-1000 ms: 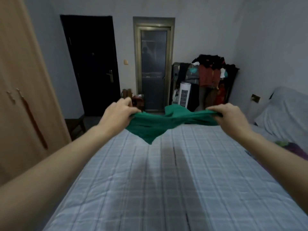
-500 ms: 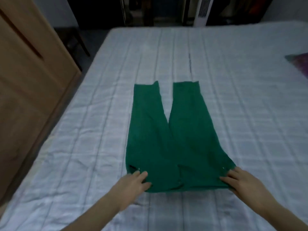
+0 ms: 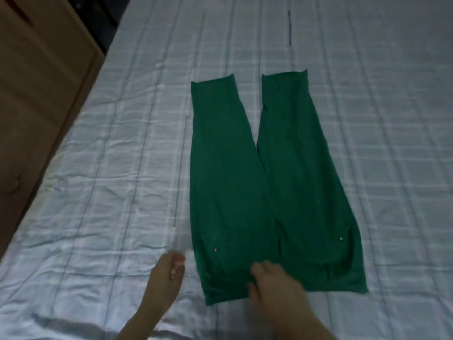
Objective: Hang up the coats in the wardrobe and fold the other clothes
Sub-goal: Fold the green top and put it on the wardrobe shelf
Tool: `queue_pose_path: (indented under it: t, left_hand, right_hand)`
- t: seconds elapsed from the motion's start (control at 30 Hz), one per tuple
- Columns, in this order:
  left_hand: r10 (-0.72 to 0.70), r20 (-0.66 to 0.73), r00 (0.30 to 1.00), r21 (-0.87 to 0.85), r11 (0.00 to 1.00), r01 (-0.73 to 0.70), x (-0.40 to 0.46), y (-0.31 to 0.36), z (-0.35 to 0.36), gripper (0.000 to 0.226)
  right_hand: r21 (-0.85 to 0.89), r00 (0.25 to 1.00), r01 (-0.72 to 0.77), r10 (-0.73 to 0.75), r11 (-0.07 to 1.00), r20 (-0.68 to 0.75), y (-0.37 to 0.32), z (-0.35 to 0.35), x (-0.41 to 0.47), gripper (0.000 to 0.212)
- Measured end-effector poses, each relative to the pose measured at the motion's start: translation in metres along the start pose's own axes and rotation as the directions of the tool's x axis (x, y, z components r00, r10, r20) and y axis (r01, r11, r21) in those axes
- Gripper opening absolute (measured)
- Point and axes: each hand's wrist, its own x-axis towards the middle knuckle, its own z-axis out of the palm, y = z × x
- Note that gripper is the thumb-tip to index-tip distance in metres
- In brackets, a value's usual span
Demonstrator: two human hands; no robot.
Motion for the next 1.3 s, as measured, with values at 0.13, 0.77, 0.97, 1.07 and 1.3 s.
queue_pose_path:
  t: [0.13, 0.77, 0.97, 1.07, 1.3]
  left_hand:
    - [-0.182, 0.043, 0.982, -0.119, 0.975, 0.186, 0.033, 0.027, 0.001, 0.007]
    - [0.231, 0.003, 0.973, -0.421, 0.883, -0.208, 0.16, 0.286, 0.084, 0.042]
    - [0.278, 0.623, 0.731, 0.1, 0.899, -0.427, 0.145, 0.316, 0.202, 0.069]
    - [0.362, 0.669, 0.649, 0.156, 0.786, -0.599, 0.14, 0.29, 0.21, 0.066]
    - [0.567, 0.199, 0.799, -0.076, 0.822, -0.565, 0.177, 0.221, 0.138, 0.016]
  right_hand:
    - [0.146, 0.999, -0.031, 0.03, 0.989, 0.01, -0.065, 0.033, 0.035, 0.065]
    - [0.855, 0.918, -0.005, 0.342, 0.519, -0.202, 0.114, -0.03, -0.02, 0.047]
    - [0.795, 0.784, -0.32, 0.615, 0.516, -0.084, 0.19, 0.011, -0.021, 0.036]
    - [0.493, 0.649, -0.49, 0.679, 0.719, -0.344, 0.191, 0.033, -0.012, 0.051]
    - [0.227, 0.895, -0.391, 0.426, 0.892, -0.135, 0.185, 0.016, 0.009, 0.051]
